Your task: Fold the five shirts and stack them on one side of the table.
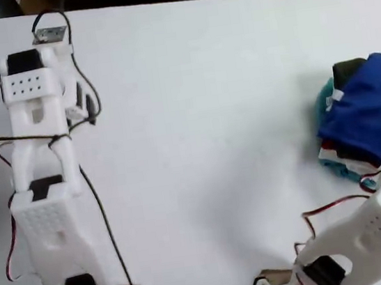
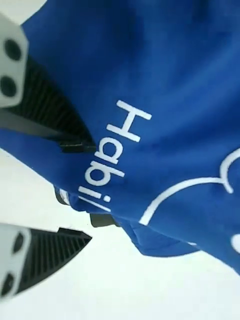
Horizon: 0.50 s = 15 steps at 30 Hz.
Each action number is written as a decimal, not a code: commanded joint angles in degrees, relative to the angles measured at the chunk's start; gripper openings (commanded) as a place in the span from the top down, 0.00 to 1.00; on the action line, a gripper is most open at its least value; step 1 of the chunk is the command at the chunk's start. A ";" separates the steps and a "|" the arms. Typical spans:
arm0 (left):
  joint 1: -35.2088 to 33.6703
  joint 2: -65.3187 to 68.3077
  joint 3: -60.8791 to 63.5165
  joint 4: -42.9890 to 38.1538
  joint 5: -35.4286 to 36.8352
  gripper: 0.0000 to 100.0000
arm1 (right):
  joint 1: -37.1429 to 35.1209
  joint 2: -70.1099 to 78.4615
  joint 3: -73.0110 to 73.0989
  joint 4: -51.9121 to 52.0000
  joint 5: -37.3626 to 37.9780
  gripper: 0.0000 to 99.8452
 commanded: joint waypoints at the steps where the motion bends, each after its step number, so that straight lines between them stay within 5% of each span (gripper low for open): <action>1: 0.53 -4.31 -0.22 -0.44 0.44 0.80 | 1.36 -2.15 3.08 -2.42 0.44 0.75; 11: 0.53 -4.22 -0.22 -0.35 0.44 0.80 | 3.47 1.19 4.92 -9.71 0.35 0.99; 15: 0.62 -4.22 -0.22 -0.44 0.44 0.80 | 3.56 -1.63 4.92 -11.65 0.44 0.98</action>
